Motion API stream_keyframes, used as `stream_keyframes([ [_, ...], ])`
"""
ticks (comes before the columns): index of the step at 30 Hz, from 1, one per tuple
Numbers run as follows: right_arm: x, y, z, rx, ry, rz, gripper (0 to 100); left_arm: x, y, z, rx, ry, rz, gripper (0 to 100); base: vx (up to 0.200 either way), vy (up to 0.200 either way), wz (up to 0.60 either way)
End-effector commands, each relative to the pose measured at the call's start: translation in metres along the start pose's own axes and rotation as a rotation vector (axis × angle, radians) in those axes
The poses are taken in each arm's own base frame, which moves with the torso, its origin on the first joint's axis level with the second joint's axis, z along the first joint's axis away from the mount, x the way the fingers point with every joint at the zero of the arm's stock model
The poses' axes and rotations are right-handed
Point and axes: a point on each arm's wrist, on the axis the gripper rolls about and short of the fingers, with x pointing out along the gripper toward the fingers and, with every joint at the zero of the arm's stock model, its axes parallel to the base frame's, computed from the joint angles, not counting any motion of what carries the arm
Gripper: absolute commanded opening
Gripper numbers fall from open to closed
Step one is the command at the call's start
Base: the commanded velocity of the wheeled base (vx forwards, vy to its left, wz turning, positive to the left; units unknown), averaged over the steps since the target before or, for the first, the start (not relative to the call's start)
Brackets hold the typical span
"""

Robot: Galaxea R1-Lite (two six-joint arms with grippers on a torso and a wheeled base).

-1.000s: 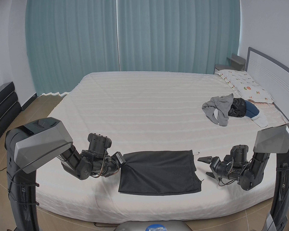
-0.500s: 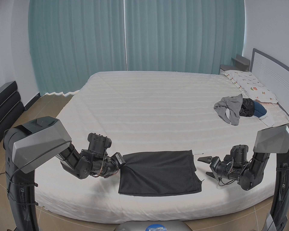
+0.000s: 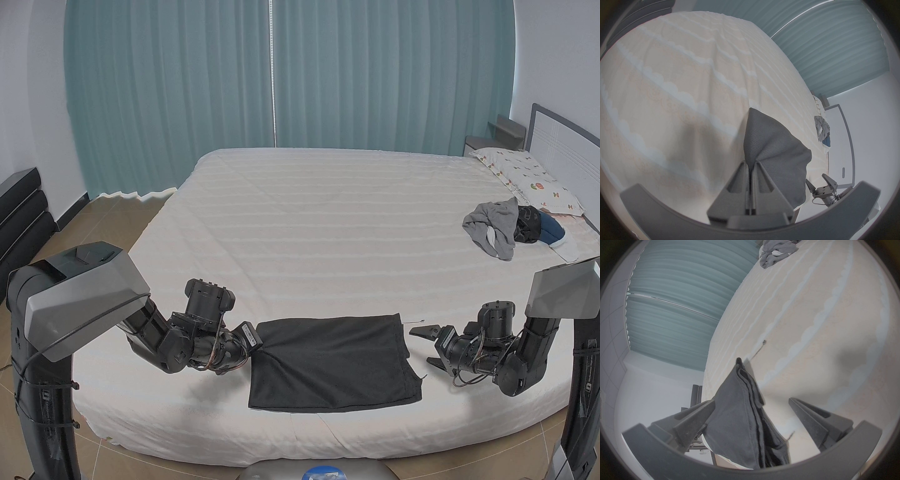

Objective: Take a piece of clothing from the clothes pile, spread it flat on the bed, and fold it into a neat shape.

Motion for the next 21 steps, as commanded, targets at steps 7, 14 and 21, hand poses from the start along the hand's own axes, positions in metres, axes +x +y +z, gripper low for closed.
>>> stream_keyframes([
  [7, -0.0002, 0.0000, 0.0002, 0.000, -0.001, 0.000, 100, 0.0004, 0.0001, -0.0008, -0.002, -0.008, 0.009, 0, 0.000, 0.000, 0.00],
  [14, 0.0000, -0.0005, 0.0001, 0.001, 0.000, -0.001, 100, 0.0019, -0.0012, -0.0041, 0.005, -0.015, 0.022, 100, 0.000, 0.000, 0.00],
  [21, 0.0002, -0.0002, 0.0003, 0.000, -0.001, 0.000, 100, 0.0044, -0.0044, -0.0011, 0.008, -0.028, 0.005, 100, 0.000, 0.000, 0.00],
])
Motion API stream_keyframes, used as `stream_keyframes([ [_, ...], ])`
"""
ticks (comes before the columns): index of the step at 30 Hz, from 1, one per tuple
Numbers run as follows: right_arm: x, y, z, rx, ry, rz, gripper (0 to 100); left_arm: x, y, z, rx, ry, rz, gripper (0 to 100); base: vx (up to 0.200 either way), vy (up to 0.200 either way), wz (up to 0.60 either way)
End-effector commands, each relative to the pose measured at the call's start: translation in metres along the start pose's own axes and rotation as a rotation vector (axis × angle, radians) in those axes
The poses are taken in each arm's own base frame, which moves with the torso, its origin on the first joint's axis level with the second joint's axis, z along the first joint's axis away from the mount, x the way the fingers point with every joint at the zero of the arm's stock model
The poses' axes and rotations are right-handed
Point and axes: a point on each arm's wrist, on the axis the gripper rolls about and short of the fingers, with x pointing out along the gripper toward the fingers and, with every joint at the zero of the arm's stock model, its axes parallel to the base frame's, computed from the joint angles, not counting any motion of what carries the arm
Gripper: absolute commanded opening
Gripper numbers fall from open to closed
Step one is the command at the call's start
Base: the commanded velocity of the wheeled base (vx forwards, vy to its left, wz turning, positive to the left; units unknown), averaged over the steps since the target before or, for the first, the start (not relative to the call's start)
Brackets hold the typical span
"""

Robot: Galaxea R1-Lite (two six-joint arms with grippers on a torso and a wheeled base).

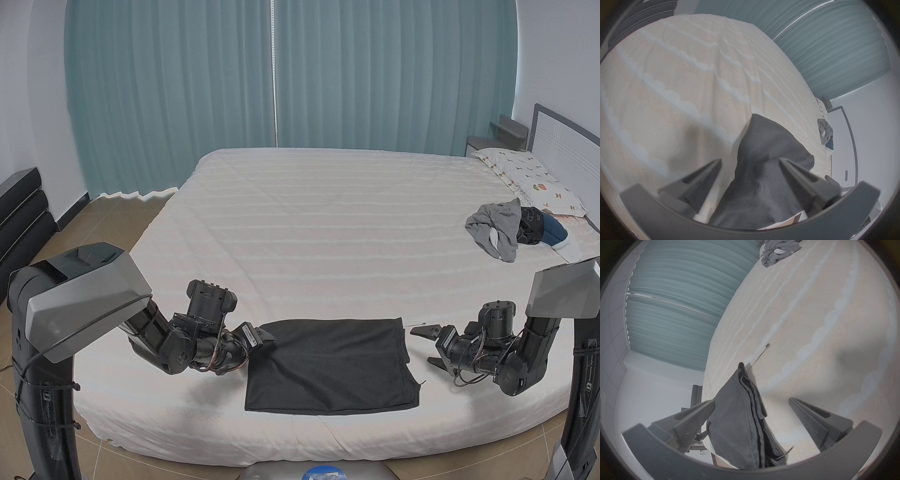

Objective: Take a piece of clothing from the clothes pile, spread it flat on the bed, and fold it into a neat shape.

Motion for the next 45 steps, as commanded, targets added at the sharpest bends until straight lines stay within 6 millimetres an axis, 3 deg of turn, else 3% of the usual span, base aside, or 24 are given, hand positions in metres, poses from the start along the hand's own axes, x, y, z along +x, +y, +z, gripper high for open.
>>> stream_keyframes([
  [1, 0.001, 0.000, 0.000, -0.001, 0.000, 0.001, 100, 0.003, -0.004, 0.004, 0.004, -0.016, -0.021, 100, 0.000, 0.000, 0.00],
  [14, 0.001, 0.000, 0.000, -0.001, -0.001, 0.002, 100, 0.036, -0.015, 0.013, 0.021, -0.095, -0.010, 100, 0.000, 0.000, 0.00],
  [15, 0.001, 0.000, 0.000, -0.001, -0.001, 0.002, 100, 0.037, -0.016, 0.014, 0.022, -0.098, -0.014, 0, 0.000, 0.000, 0.00],
  [45, 0.000, 0.000, 0.000, 0.001, 0.001, 0.000, 100, 0.034, -0.006, 0.018, -0.095, -0.206, 0.077, 0, 0.000, 0.000, 0.00],
])
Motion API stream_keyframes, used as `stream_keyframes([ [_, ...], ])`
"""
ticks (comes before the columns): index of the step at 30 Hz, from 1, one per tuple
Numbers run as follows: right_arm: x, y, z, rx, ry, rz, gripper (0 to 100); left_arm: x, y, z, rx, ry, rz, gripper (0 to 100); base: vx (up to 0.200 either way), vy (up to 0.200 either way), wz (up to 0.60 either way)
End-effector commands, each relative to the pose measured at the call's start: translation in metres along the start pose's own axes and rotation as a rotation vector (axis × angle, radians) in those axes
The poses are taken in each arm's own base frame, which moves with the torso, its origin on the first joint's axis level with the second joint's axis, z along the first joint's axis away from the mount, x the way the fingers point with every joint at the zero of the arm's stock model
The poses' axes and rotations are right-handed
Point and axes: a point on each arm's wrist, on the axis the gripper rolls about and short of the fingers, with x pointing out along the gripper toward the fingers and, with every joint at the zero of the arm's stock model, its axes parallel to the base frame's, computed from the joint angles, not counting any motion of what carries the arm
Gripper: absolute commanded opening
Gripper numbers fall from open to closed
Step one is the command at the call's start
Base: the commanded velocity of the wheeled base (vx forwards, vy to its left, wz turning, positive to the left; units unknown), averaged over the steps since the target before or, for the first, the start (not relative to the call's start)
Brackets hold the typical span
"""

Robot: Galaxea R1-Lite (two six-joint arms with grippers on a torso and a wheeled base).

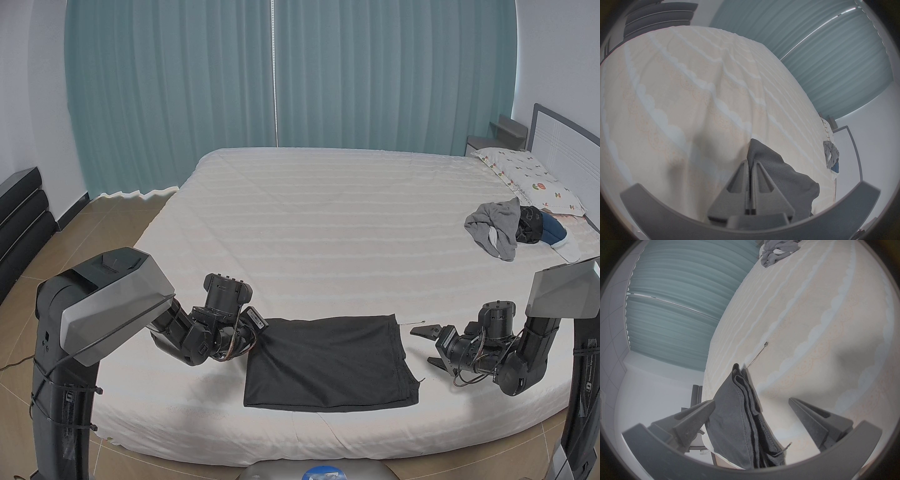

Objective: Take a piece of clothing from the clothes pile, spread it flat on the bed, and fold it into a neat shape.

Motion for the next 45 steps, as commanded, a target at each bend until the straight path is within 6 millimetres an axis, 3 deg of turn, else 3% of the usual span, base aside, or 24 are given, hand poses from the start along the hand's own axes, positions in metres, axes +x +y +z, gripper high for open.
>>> stream_keyframes([
  [1, 0.000, 0.000, 0.000, 0.000, 0.001, 0.001, 100, -0.002, 0.005, 0.000, -0.003, 0.003, 0.014, 0, 0.000, 0.000, 0.00],
  [6, 0.000, 0.001, 0.000, -0.001, 0.000, 0.002, 100, -0.006, 0.007, 0.012, -0.022, -0.020, 0.015, 0, 0.000, 0.000, 0.00],
  [29, 0.000, 0.001, 0.000, -0.001, 0.000, 0.002, 100, -0.008, 0.014, 0.014, -0.026, -0.022, 0.059, 0, 0.000, 0.000, 0.00],
  [30, 0.000, 0.001, 0.000, -0.001, 0.000, 0.002, 100, -0.009, 0.014, 0.014, -0.027, -0.023, 0.058, 100, 0.000, 0.000, 0.00],
  [39, -0.001, 0.000, 0.000, 0.001, -0.005, -0.005, 100, -0.010, 0.018, 0.016, -0.038, -0.027, 0.064, 100, 0.000, 0.000, 0.00],
  [45, -0.004, 0.005, 0.003, -0.014, -0.026, 0.004, 100, -0.036, 0.022, 0.045, -0.097, -0.075, 0.040, 100, 0.000, 0.000, 0.00],
])
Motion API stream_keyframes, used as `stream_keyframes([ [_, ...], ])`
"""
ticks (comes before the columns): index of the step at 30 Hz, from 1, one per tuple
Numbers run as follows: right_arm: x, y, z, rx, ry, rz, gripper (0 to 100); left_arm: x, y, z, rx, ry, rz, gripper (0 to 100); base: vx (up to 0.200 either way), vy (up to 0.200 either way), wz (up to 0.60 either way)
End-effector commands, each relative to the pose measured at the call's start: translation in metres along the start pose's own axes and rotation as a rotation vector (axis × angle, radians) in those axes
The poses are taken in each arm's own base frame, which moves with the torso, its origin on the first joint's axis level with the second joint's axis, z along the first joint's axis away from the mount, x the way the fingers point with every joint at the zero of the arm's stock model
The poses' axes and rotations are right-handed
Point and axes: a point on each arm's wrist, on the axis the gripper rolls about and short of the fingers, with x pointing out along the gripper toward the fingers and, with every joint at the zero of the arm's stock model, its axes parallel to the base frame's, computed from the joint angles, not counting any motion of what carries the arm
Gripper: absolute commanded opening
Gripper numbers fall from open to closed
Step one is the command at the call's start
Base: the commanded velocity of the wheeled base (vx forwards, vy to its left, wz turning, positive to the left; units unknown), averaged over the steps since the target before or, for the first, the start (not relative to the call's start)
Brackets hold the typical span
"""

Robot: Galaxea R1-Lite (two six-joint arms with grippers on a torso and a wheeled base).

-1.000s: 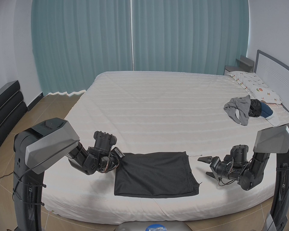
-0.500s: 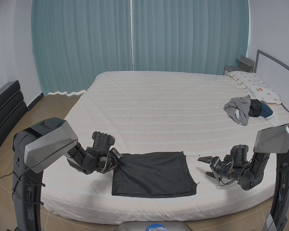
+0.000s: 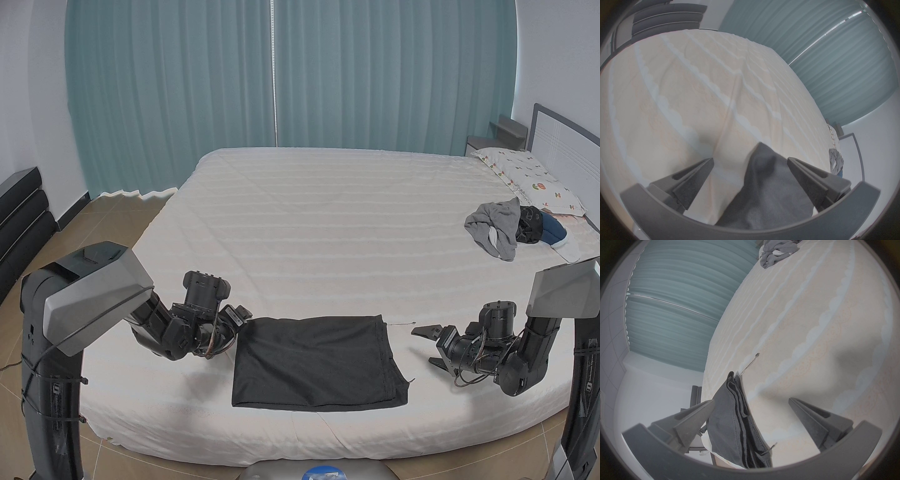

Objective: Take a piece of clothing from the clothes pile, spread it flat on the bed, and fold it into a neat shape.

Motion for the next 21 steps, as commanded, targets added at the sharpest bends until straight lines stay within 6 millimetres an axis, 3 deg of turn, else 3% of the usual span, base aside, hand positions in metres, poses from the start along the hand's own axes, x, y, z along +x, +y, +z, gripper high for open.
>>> stream_keyframes([
  [1, -0.002, 0.005, 0.003, -0.014, -0.013, 0.015, 100, -0.019, 0.000, 0.017, -0.037, -0.030, -0.022, 100, 0.000, 0.000, 0.00],
  [9, -0.014, 0.037, -0.024, -0.145, 0.004, 0.043, 100, -0.079, 0.008, 0.027, -0.054, -0.089, -0.076, 100, 0.000, 0.000, 0.00],
  [13, -0.042, 0.054, -0.020, -0.198, -0.066, 0.057, 100, -0.113, 0.005, 0.030, -0.053, -0.125, -0.118, 100, 0.000, 0.000, 0.00],
  [16, -0.071, 0.062, -0.022, -0.246, -0.109, 0.064, 100, -0.149, 0.002, 0.033, -0.059, -0.162, -0.179, 100, 0.000, 0.000, 0.00],
  [17, -0.071, 0.062, -0.022, -0.246, -0.109, 0.064, 100, -0.149, 0.002, 0.033, -0.059, -0.162, -0.179, 100, 0.000, 0.000, 0.00],
  [18, -0.093, 0.067, -0.025, -0.307, -0.147, 0.068, 100, -0.176, 0.001, 0.034, -0.059, -0.190, -0.233, 100, 0.000, 0.000, 0.00],
  [21, -0.123, 0.076, -0.026, -0.392, -0.225, 0.085, 100, -0.206, 0.002, 0.034, -0.052, -0.228, -0.287, 100, 0.000, 0.000, 0.00],
])
